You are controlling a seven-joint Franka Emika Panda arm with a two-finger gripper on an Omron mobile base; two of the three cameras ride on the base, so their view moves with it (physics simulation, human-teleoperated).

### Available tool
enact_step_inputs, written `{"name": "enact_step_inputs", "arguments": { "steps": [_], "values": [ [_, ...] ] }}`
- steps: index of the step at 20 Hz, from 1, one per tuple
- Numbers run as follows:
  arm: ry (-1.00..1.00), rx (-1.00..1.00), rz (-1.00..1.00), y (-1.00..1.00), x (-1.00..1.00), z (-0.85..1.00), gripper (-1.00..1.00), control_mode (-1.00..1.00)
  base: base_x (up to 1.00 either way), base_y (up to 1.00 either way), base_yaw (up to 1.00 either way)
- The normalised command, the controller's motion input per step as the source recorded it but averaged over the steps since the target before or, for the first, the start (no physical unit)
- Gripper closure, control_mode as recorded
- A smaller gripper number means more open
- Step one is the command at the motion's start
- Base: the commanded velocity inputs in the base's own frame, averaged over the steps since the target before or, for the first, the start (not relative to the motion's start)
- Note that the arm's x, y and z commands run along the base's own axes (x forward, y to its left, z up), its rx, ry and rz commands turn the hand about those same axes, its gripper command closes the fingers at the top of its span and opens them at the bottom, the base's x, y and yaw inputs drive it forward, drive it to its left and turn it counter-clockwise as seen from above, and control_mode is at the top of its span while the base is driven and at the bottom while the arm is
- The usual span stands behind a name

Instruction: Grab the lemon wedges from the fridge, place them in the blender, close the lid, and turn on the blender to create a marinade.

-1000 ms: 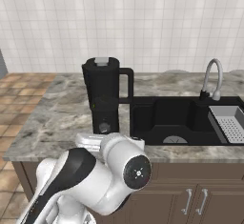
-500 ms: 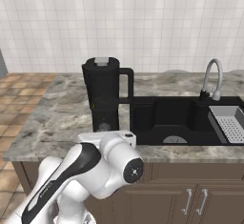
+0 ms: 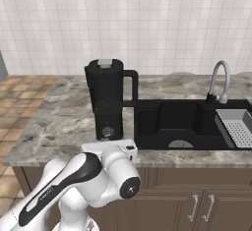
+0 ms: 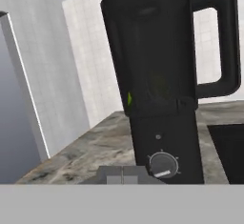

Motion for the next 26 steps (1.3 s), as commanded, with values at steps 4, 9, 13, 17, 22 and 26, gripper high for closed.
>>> {"name": "enact_step_inputs", "arguments": {
  "steps": [4,9,13,17,22,26],
  "values": [
    [-0.05,0.0,-0.11,0.0,0.07,-0.57,1.0,-1.0,0.0,0.0,0.0],
    [-0.03,0.01,-0.14,0.03,0.26,-0.29,1.0,-1.0,0.0,0.0,0.0],
    [-0.02,0.0,-0.2,0.05,0.43,-0.3,1.0,-1.0,0.0,0.0,0.0],
    [-0.01,0.0,-0.19,0.0,0.51,-0.22,1.0,-1.0,0.0,0.0,0.0],
    [0.0,0.0,-0.11,0.04,0.48,-0.08,1.0,-1.0,0.0,0.0,0.0],
    [0.0,0.0,-0.03,0.33,0.36,-0.12,1.0,-1.0,0.0,0.0,0.0]
  ]
}}
